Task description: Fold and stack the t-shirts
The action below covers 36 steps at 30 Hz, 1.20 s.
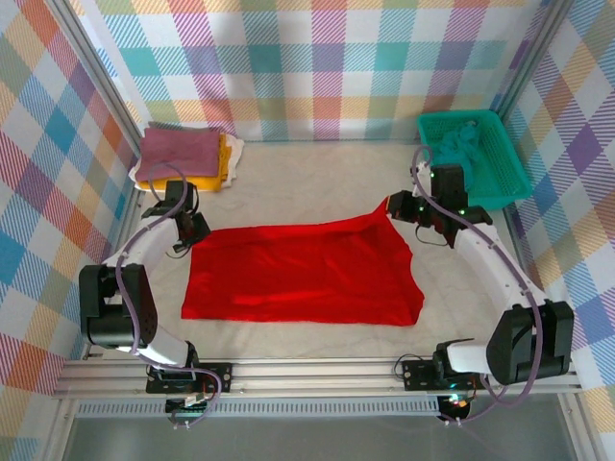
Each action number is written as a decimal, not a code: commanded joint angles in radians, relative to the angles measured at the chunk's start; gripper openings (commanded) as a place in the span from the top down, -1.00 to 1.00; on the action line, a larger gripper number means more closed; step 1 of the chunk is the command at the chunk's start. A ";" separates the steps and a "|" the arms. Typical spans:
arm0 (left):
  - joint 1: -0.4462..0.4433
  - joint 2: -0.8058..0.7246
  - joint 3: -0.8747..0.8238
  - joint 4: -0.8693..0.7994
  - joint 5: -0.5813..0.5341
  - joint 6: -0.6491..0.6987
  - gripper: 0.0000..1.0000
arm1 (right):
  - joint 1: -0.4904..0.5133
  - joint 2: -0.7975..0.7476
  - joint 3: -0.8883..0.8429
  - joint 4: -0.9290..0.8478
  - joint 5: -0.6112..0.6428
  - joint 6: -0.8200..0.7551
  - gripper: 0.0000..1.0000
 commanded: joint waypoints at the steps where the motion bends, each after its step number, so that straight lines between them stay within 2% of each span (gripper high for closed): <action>1: -0.004 -0.011 -0.003 -0.018 -0.007 -0.012 1.00 | 0.002 -0.032 -0.017 -0.001 -0.030 0.007 1.00; 15: -0.012 0.085 0.145 0.010 -0.044 0.009 1.00 | 0.003 0.020 0.093 0.002 0.022 0.004 1.00; 20: -0.021 0.037 0.111 -0.003 -0.052 0.014 1.00 | 0.004 -0.013 0.071 -0.041 0.013 0.001 1.00; 27: -0.030 -0.054 -0.015 -0.017 -0.085 -0.029 0.97 | 0.009 -0.108 -0.048 -0.118 -0.022 0.002 1.00; 29: -0.032 -0.070 -0.048 -0.018 -0.090 -0.041 0.85 | 0.012 -0.145 -0.089 -0.127 -0.065 0.006 0.98; 30: -0.033 -0.076 -0.064 -0.023 -0.091 -0.051 0.65 | 0.016 -0.167 -0.113 -0.133 -0.094 0.006 0.87; 31: -0.035 -0.082 -0.075 -0.033 -0.092 -0.059 0.60 | 0.018 -0.188 -0.133 -0.134 -0.119 0.008 0.82; 32: -0.038 -0.098 -0.089 -0.041 -0.095 -0.070 0.63 | 0.023 -0.218 -0.160 -0.139 -0.138 0.015 0.93; 33: -0.043 -0.124 -0.112 -0.037 -0.104 -0.083 0.64 | 0.028 -0.254 -0.185 -0.142 -0.161 0.019 0.95; 36: -0.050 -0.216 -0.173 -0.025 -0.108 -0.108 0.53 | 0.038 -0.355 -0.237 -0.181 -0.168 0.016 0.71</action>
